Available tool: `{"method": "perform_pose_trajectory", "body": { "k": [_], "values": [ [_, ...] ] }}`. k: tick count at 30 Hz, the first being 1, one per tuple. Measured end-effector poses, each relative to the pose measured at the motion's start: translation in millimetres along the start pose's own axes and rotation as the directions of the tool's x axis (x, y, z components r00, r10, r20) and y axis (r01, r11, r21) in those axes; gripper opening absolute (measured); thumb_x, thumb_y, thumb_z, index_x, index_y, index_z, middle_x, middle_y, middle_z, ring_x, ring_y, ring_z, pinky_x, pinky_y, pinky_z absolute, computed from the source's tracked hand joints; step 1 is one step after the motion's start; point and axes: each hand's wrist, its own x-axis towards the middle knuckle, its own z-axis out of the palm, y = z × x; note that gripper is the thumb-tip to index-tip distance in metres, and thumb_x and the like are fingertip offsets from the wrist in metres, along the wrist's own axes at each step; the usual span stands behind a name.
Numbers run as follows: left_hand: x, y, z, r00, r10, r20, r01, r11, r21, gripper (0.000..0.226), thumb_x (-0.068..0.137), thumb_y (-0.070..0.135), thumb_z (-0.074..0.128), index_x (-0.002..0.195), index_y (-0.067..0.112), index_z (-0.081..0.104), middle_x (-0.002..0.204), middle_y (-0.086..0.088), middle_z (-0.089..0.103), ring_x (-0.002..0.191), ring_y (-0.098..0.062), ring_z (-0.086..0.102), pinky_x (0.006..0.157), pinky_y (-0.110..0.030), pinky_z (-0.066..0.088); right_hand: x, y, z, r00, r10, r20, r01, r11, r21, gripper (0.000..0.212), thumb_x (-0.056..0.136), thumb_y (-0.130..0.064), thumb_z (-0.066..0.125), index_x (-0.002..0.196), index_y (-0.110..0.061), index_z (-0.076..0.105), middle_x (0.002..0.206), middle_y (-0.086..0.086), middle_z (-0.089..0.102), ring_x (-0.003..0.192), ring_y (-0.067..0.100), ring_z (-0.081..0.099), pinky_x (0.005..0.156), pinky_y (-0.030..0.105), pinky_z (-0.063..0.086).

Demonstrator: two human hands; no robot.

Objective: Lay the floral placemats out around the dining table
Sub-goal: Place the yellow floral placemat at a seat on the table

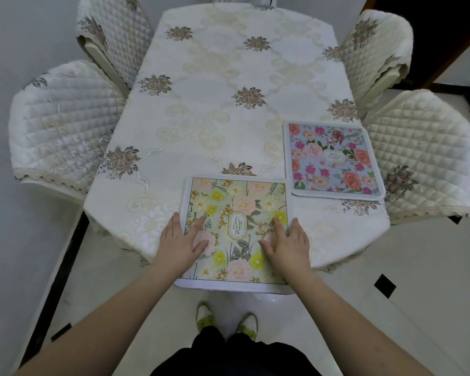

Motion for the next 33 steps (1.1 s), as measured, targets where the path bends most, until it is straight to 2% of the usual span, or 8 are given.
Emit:
{"method": "perform_pose_trajectory", "body": {
  "k": [9, 12, 16, 19, 22, 25, 28, 33],
  "values": [
    [-7.4, 9.4, -12.8, 0.999, -0.031, 0.011, 0.032, 0.997, -0.075, 0.087, 0.079, 0.071, 0.004, 0.156, 0.031, 0.013, 0.162, -0.023, 0.004, 0.150, -0.035, 0.007, 0.120, -0.043, 0.010, -3.3, 2.7, -3.2, 0.999, 0.005, -0.047, -0.001, 0.996, 0.090, 0.076, 0.093, -0.062, 0.044, 0.154, -0.023, 0.020, 0.161, 0.018, 0.009, 0.149, 0.031, 0.005, 0.120, 0.044, 0.002],
    [-10.0, 13.2, -16.8, 0.998, -0.061, -0.031, 0.054, 0.980, -0.192, 0.072, 0.092, 0.063, 0.025, 0.155, 0.028, 0.020, 0.162, -0.020, 0.008, 0.150, -0.034, 0.011, 0.119, -0.045, 0.014, -6.3, 1.1, -9.2, 0.998, 0.026, -0.057, -0.014, 0.978, 0.208, 0.073, 0.094, -0.055, 0.048, 0.153, -0.020, 0.024, 0.162, 0.015, 0.010, 0.149, 0.028, 0.008, 0.120, 0.041, 0.003],
    [-15.0, 18.8, -26.6, 0.991, -0.068, -0.119, 0.013, 0.911, -0.413, 0.056, 0.100, 0.039, 0.047, 0.152, 0.026, 0.029, 0.163, -0.011, 0.013, 0.142, -0.026, 0.032, 0.110, -0.039, 0.034, -14.1, 1.6, -21.4, 0.996, 0.012, -0.093, 0.034, 0.881, 0.473, 0.062, 0.098, -0.039, 0.052, 0.151, -0.019, 0.028, 0.162, 0.000, 0.010, 0.145, 0.019, 0.025, 0.113, 0.034, 0.027],
    [-20.9, 23.1, -37.8, 0.984, -0.080, -0.161, -0.012, 0.863, -0.505, 0.055, 0.100, 0.026, 0.051, 0.151, 0.026, 0.031, 0.162, -0.001, 0.017, 0.120, -0.015, 0.049, 0.091, -0.023, 0.039, -19.9, 3.5, -29.3, 0.989, 0.010, -0.145, 0.078, 0.803, 0.591, 0.059, 0.098, -0.027, 0.054, 0.151, -0.018, 0.030, 0.159, -0.003, 0.021, 0.141, 0.011, 0.028, 0.108, 0.023, 0.025],
    [-23.7, 23.9, -43.8, 0.971, -0.110, -0.213, -0.030, 0.824, -0.566, 0.058, 0.099, 0.020, 0.054, 0.151, 0.025, 0.031, 0.158, 0.001, 0.030, 0.138, -0.013, 0.037, 0.106, -0.030, 0.037, -21.3, 5.0, -34.6, 0.987, 0.093, -0.132, 0.025, 0.717, 0.697, 0.060, 0.096, -0.018, 0.056, 0.150, -0.022, 0.030, 0.145, -0.008, 0.043, 0.128, 0.014, 0.047, 0.106, 0.031, 0.038],
    [-24.4, 24.2, -48.3, 0.955, -0.280, -0.101, 0.132, 0.702, -0.700, 0.066, 0.096, 0.019, 0.060, 0.153, 0.024, 0.026, 0.140, 0.004, 0.052, 0.121, -0.018, 0.055, 0.091, -0.025, 0.047, -21.4, 6.2, -39.5, 0.986, 0.166, 0.032, -0.119, 0.547, 0.828, 0.056, 0.095, -0.013, 0.056, 0.147, -0.025, 0.037, 0.125, -0.012, 0.058, 0.101, 0.009, 0.061, 0.087, 0.028, 0.049],
    [-24.2, 24.4, -50.9, 0.929, -0.368, 0.046, 0.245, 0.517, -0.820, 0.054, 0.095, 0.019, 0.061, 0.146, 0.020, 0.041, 0.113, 0.004, 0.068, 0.087, -0.012, 0.067, 0.065, -0.019, 0.048, -16.6, 12.6, -40.4, 0.987, 0.130, 0.099, -0.150, 0.481, 0.864, 0.038, 0.093, -0.010, 0.056, 0.126, -0.028, 0.058, 0.109, -0.006, 0.072, 0.096, 0.013, 0.068, 0.087, 0.041, 0.057],
    [-25.3, 18.2, -53.0, 0.916, -0.382, 0.122, 0.272, 0.366, -0.890, 0.028, 0.094, 0.012, 0.062, 0.122, 0.016, 0.061, 0.102, 0.001, 0.073, 0.084, -0.016, 0.072, 0.070, -0.033, 0.057, -15.4, 13.6, -50.8, 0.980, 0.118, 0.161, -0.197, 0.452, 0.870, 0.035, 0.095, -0.014, 0.054, 0.128, -0.026, 0.056, 0.099, 0.004, 0.072, 0.086, 0.020, 0.071, 0.075, 0.039, 0.059]
  ]
}}
